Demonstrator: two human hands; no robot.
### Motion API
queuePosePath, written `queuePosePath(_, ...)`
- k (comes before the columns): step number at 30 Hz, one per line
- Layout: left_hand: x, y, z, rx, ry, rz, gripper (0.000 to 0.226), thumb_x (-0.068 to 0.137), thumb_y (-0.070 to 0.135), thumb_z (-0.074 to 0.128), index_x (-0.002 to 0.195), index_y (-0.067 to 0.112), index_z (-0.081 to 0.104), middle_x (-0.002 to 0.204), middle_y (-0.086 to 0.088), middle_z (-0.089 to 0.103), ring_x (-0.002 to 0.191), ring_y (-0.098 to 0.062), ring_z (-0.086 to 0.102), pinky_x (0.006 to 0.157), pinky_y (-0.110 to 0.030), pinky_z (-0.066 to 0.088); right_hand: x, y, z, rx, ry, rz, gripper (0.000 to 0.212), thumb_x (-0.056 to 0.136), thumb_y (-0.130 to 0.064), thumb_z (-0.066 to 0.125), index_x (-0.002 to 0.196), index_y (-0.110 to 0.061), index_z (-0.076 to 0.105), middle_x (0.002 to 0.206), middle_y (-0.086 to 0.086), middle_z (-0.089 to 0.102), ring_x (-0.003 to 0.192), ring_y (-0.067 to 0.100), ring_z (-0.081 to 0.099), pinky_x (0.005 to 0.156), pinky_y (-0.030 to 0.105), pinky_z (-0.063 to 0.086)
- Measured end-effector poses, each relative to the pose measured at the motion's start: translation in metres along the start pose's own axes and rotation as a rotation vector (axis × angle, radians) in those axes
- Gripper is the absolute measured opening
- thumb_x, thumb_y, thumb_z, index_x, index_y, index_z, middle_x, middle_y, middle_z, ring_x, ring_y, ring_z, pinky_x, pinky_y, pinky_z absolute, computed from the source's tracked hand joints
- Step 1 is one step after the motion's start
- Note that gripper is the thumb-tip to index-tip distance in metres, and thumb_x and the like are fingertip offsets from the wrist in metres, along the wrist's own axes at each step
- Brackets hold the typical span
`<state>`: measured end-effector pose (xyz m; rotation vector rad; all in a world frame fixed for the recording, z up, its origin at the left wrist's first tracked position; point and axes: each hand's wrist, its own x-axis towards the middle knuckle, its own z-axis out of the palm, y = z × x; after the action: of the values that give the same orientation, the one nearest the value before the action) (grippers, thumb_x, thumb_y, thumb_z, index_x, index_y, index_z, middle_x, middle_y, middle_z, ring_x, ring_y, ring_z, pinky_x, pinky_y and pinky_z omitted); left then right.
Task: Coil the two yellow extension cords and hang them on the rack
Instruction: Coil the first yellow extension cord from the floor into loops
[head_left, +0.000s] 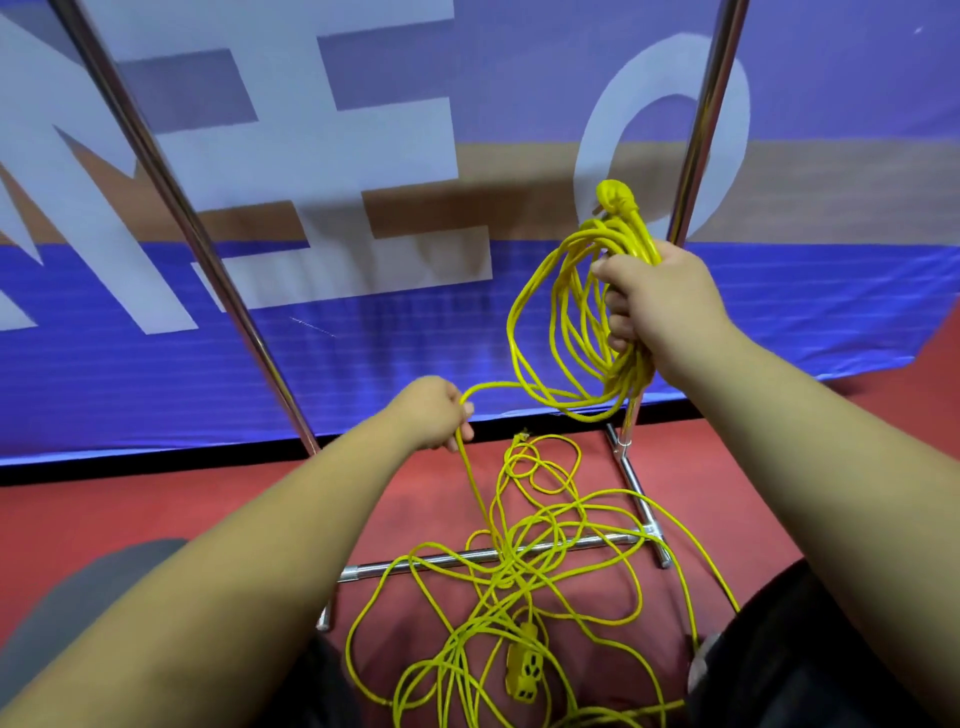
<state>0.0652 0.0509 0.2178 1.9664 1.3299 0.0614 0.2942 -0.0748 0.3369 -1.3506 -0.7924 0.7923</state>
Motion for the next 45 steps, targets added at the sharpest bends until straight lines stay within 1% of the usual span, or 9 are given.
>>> queuePosePath(8, -0.025, 0.053, -0.089, -0.716, 0.407, 0.13, 0.02, 0.101, 0.022, 0.056, 0.097, 0.013, 0.074, 0.064, 0.004, 0.057, 0.045, -0.013, 0.044, 0.042, -0.019, 0.031, -0.001, 0.013, 0.006, -0.126, -0.049, -0.065, 0.017, 0.084, -0.022, 0.067, 0.074, -0.023, 0.053, 0.057, 0.005, 0.039, 0.047, 0.022, 0.034, 0.047, 0.034, 0.037)
queuePosePath(12, -0.05, 0.074, -0.146, -1.306, 0.28, 0.241, 0.023, 0.109, 0.024, 0.047, 0.103, 0.008, 0.062, 0.061, 0.008, 0.042, 0.044, -0.004, 0.026, 0.042, -0.018, 0.022, -0.002, 0.017, 0.015, -0.159, -0.063, -0.07, 0.017, 0.086, -0.021, 0.067, 0.073, -0.024, 0.056, 0.055, 0.003, 0.041, 0.047, 0.021, 0.035, 0.048, 0.035, 0.037)
queuePosePath(17, -0.058, 0.07, -0.128, -1.002, 0.247, 0.121, 0.034, 0.105, 0.04, 0.056, 0.096, 0.008, 0.065, 0.065, 0.002, 0.056, 0.045, -0.007, 0.042, 0.044, -0.019, 0.037, -0.006, 0.026, 0.031, -0.128, -0.089, -0.056, 0.019, 0.092, -0.019, 0.067, 0.077, -0.023, 0.056, 0.056, 0.002, 0.04, 0.045, 0.02, 0.035, 0.046, 0.032, 0.038)
queuePosePath(20, -0.056, 0.066, -0.107, -0.785, 0.235, -0.013, 0.042, 0.094, 0.052, 0.069, 0.083, 0.011, 0.072, 0.07, -0.003, 0.061, 0.051, -0.013, 0.048, 0.056, -0.026, 0.037, -0.008, 0.034, 0.039, -0.112, -0.095, -0.051, 0.016, 0.094, -0.019, 0.067, 0.083, -0.019, 0.055, 0.057, 0.003, 0.04, 0.046, 0.021, 0.036, 0.047, 0.033, 0.038)
queuePosePath(26, -0.065, 0.082, -0.091, -1.121, 0.027, -0.084, 0.024, 0.096, 0.027, 0.073, 0.088, 0.007, 0.062, 0.071, -0.003, 0.058, 0.045, -0.008, 0.062, 0.044, -0.02, 0.054, -0.015, 0.041, 0.054, -0.108, -0.161, 0.023, 0.019, 0.101, -0.03, 0.069, 0.088, -0.019, 0.062, 0.068, 0.001, 0.061, 0.051, 0.018, 0.052, 0.052, 0.032, 0.047)
queuePosePath(33, -0.069, 0.089, -0.079, -1.331, -0.06, -0.086, 0.012, 0.103, -0.001, 0.051, 0.095, -0.008, 0.056, 0.082, -0.015, 0.056, 0.058, -0.026, 0.075, 0.059, -0.033, 0.064, -0.025, 0.048, 0.071, 0.099, -0.254, 0.274, 0.019, 0.104, -0.036, 0.065, 0.113, -0.022, 0.073, 0.093, 0.002, 0.079, 0.075, 0.017, 0.075, 0.063, 0.033, 0.059)
queuePosePath(38, -0.069, 0.089, -0.074, -1.261, -0.021, -0.023, 0.009, 0.1, 0.001, 0.051, 0.1, -0.006, 0.056, 0.09, -0.02, 0.06, 0.074, -0.029, 0.074, 0.07, -0.034, 0.066, -0.022, 0.053, 0.075, 0.228, -0.201, 0.421, 0.023, 0.106, -0.04, 0.06, 0.108, -0.022, 0.074, 0.094, -0.002, 0.081, 0.079, 0.012, 0.078, 0.072, 0.034, 0.059)
queuePosePath(41, -0.074, 0.087, -0.071, -1.087, -0.031, 0.064, 0.005, 0.097, 0.0, 0.059, 0.102, -0.001, 0.061, 0.1, -0.019, 0.07, 0.093, -0.029, 0.075, 0.088, -0.039, 0.063, -0.018, 0.051, 0.075, 0.28, -0.139, 0.451, 0.022, 0.106, -0.038, 0.061, 0.108, -0.022, 0.077, 0.093, -0.003, 0.082, 0.077, 0.01, 0.078, 0.075, 0.034, 0.056)
queuePosePath(45, -0.078, 0.082, -0.068, -0.893, -0.116, 0.177, 0.032, 0.095, 0.0, 0.063, 0.125, 0.005, 0.054, 0.115, -0.013, 0.077, 0.109, -0.022, 0.075, 0.103, -0.04, 0.054, -0.01, 0.048, 0.07, 0.338, -0.065, 0.416, 0.021, 0.105, -0.027, 0.063, 0.12, -0.015, 0.072, 0.087, 0.0, 0.081, 0.07, 0.013, 0.077, 0.068, 0.032, 0.058)
